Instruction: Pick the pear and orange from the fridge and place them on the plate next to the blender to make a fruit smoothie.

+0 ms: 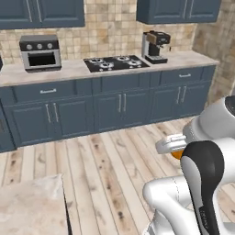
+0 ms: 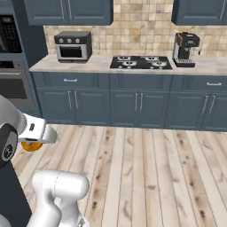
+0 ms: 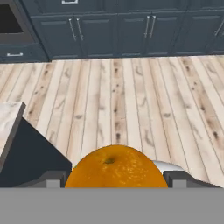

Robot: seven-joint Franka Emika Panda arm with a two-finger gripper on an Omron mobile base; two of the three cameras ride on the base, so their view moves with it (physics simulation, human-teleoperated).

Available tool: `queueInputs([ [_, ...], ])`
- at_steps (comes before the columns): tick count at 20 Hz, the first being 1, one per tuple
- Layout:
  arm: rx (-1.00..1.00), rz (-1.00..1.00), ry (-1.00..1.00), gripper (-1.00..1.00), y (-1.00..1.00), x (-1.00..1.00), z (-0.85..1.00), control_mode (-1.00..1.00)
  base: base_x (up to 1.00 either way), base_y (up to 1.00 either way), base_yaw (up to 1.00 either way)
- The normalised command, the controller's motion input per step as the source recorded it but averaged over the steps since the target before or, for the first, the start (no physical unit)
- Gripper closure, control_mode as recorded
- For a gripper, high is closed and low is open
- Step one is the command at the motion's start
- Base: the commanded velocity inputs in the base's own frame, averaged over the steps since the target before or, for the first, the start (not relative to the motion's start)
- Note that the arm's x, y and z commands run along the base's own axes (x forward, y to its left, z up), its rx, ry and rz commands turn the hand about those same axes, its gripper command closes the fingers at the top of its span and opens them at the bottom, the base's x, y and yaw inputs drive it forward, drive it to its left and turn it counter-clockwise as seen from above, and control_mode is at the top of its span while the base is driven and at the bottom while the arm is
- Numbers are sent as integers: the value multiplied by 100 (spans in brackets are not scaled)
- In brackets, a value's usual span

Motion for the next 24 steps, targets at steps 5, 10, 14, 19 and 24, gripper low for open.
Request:
queueInputs([
  [5,0,0,0,100,0,0,0,100,100,-1,52],
  [10,0,0,0,100,0,0,0,100,100,-5,58],
  [14,0,0,0,100,0,0,0,100,100,-38,63],
  [19,0,0,0,100,0,0,0,100,100,-36,67],
  [24,0,0,0,100,0,0,0,100,92,-21,78],
])
